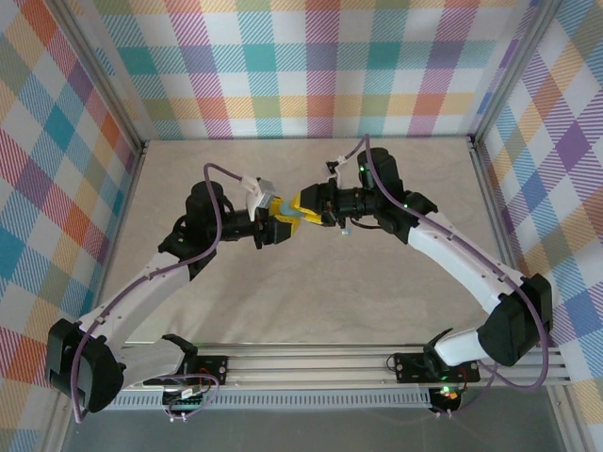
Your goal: Insert the wireless bluetooth earbuds into the charging case
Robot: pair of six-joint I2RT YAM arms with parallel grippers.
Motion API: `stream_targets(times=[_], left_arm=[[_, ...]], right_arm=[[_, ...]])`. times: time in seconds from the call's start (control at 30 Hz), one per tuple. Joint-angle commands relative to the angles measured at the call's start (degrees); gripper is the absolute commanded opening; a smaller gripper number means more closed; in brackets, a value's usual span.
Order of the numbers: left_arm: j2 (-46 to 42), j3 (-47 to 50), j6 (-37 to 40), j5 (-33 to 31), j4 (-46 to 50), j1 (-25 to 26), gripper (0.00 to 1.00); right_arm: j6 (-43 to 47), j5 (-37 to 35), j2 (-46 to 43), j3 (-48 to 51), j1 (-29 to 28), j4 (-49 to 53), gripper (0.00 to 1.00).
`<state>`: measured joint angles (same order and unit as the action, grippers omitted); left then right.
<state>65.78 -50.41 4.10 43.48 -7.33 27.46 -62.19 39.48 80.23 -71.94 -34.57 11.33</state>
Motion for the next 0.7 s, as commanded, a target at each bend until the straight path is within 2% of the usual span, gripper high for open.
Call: stream_targets(times=[0.0,0.03,0.07,0.1,0.27,0.4,0.5,0.67], left_arm=[[-2.0,0.2,1.7,-3.7,1.7,0.4,0.67],[-2.6,0.4,2.1,-4.6,1.8,0.3,0.73],[-3.2,0.7,2.3,-5.4,1.9,0.3,0.93],[-3.6,1.0,2.7,-6.4,2.4,0.3,1.0],[-5.5,0.6,5.8,-12.3,7.6,0.3,1.0],[-6.2,1.0,6.5,-19.8,9.8,0.3,1.0],[-5.5,1.7,4.5,-27.2,10.0,-0.6,1.0],[-3.9,3.7,-0.9,-29.4,5.5,-3.3,1.0]], right_arm=[[0.6,-1.6,-2.2,0.9,2.5,-1.8,0.23],[1.1,-1.6,-1.9,0.7,3.5,-1.4,0.23],[1.8,-1.5,-1.5,0.5,4.4,-0.8,0.23],[3.0,-1.7,-0.8,-0.1,5.4,0.3,0.22],[9.7,-3.5,5.0,-5.0,9.2,4.8,0.23],[15.2,-4.8,13.9,-11.1,11.1,8.8,0.24],[18.3,-3.8,23.3,-18.0,11.6,11.9,0.28],[21.6,-4.6,38.6,-30.0,11.6,15.3,0.27]])
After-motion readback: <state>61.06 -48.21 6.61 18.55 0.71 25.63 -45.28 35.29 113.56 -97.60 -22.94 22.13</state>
